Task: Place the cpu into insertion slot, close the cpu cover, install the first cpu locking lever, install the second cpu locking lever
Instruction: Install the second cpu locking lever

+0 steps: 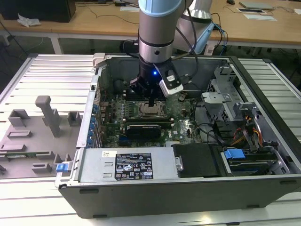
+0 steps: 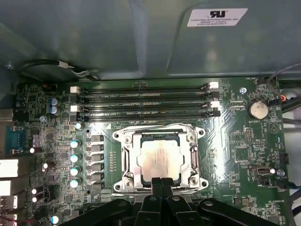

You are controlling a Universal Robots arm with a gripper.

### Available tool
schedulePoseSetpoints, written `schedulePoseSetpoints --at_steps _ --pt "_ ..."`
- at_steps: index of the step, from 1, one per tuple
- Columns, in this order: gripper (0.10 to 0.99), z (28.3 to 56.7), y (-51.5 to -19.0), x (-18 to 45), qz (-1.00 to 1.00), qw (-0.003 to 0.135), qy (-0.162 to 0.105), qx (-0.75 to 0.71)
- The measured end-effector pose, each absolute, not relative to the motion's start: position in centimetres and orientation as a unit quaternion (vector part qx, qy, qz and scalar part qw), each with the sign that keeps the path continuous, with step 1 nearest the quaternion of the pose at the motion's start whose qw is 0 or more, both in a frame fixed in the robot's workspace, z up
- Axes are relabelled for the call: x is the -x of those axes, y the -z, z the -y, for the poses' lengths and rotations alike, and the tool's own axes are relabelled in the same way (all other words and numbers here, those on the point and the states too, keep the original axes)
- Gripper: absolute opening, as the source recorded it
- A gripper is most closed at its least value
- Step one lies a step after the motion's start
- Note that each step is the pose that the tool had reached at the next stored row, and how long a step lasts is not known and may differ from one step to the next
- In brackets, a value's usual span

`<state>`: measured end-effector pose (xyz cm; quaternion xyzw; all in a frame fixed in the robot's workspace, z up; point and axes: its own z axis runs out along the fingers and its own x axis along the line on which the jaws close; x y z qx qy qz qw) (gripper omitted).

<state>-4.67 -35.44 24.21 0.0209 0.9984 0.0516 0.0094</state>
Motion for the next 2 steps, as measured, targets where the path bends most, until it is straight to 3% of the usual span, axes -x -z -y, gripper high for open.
schedulePoseSetpoints --at_steps 2 --pt "0.106 35.43 -24.21 4.67 -0.998 0.009 -0.051 -0.021"
